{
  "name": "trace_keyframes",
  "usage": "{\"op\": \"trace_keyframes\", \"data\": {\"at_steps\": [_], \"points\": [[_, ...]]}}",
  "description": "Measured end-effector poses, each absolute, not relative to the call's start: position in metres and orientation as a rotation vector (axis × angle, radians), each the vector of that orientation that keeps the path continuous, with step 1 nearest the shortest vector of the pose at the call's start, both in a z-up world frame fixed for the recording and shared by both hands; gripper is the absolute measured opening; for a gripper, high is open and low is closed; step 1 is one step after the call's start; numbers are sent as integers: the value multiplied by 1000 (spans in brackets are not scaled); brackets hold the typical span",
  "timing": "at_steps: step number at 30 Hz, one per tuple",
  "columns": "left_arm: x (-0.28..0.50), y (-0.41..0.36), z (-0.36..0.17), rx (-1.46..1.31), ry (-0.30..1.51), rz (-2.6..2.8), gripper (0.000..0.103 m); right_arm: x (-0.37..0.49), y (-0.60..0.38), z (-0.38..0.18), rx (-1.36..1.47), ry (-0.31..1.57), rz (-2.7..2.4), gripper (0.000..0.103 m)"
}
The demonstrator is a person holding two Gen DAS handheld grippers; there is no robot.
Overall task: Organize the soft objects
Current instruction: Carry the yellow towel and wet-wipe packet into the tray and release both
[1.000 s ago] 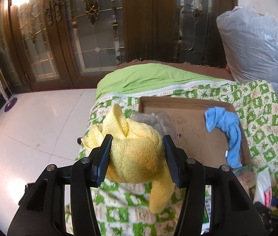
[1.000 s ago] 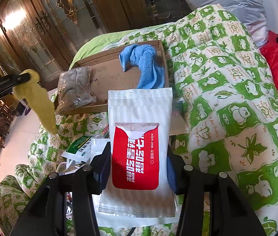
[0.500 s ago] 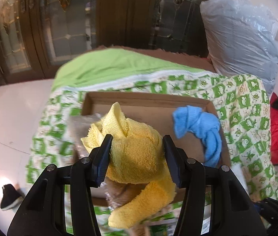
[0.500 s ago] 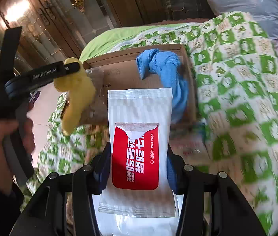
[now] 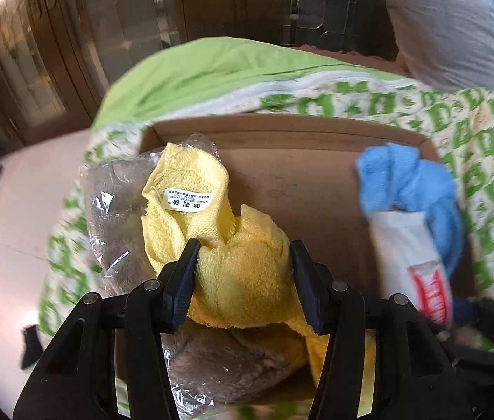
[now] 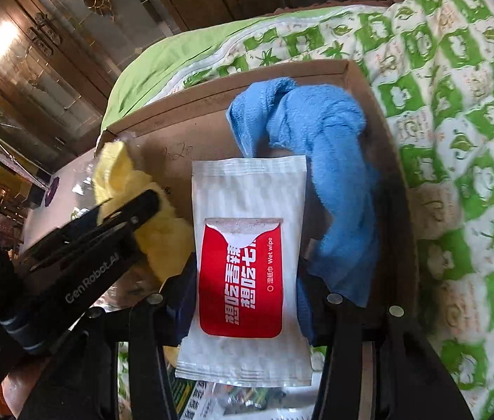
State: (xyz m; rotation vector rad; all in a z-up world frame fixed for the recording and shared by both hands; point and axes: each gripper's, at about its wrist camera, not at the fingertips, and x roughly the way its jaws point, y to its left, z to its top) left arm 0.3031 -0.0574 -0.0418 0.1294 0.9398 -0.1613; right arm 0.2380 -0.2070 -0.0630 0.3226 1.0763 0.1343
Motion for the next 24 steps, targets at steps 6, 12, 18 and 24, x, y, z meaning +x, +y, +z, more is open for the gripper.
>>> {"op": "trace_keyframes", "data": {"at_steps": [6,12,18,24], "points": [[312,-47,-43,171,934,-164,52,256,-203,-60,281,1035,130,48],[305,-52,-43,191,905,-178,57,261,-198,-71,238,1034,142,51],[293,-48,-30,149,884,-176,58,254,-202,-72,241,1009,136,68],[263,-48,-12,172,825,-168,58,230,-209,-51,257,968,137,69]]}}
